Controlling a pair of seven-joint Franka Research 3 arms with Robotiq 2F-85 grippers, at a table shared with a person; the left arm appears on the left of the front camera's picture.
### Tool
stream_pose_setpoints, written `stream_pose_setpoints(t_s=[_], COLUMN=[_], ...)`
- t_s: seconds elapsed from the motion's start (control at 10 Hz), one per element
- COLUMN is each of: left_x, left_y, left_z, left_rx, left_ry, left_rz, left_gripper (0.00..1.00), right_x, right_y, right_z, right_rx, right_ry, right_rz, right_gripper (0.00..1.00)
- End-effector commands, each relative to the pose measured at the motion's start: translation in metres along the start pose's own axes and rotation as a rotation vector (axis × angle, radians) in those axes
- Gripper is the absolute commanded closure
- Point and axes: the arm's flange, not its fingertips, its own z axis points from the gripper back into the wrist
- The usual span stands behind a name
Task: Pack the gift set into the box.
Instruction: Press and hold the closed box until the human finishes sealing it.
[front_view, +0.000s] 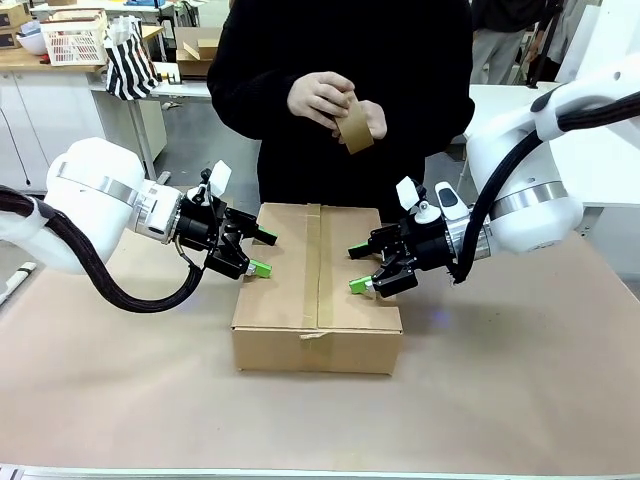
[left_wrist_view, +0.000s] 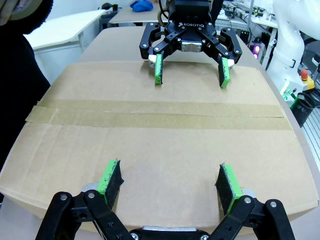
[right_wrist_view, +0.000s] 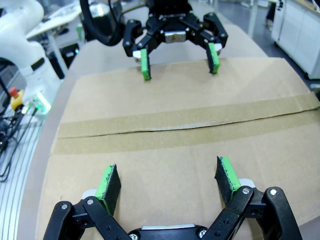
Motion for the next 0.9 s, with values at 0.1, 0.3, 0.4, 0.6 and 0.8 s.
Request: stream_pose_setpoints(t_s=[0.1, 0.3, 0.4, 0.6, 0.8], left_x=[-0.0024, -0.0024, -0.0024, -0.0024, -0.0024], left_y=[-0.0022, -0.0022, -0.0022, -0.0022, -0.0022], left_z=[-0.0004, -0.0004, -0.0004, -0.0004, -0.0004], left_rx=[-0.009, -0.009, -0.009, -0.009, -0.009], left_ry=[0.0, 0.0, 0.0, 0.0, 0.0], left_rz=[0.001, 0.001, 0.001, 0.001, 0.001], left_gripper=[0.0, 0.0, 0.0, 0.0, 0.0], right_x=[-0.0025, -0.0025, -0.0025, -0.0025, -0.0025], right_y=[0.0008, 0.0008, 0.0008, 0.0008, 0.0008], right_z=[-0.0009, -0.0009, -0.0009, -0.0009, -0.0009], right_rx=[-0.003, -0.003, -0.003, -0.003, -0.003], right_ry=[0.007, 0.007, 0.007, 0.007, 0.007], right_rz=[-0.004, -0.004, -0.004, -0.004, -0.004], right_gripper=[0.0, 0.0, 0.0, 0.0, 0.0])
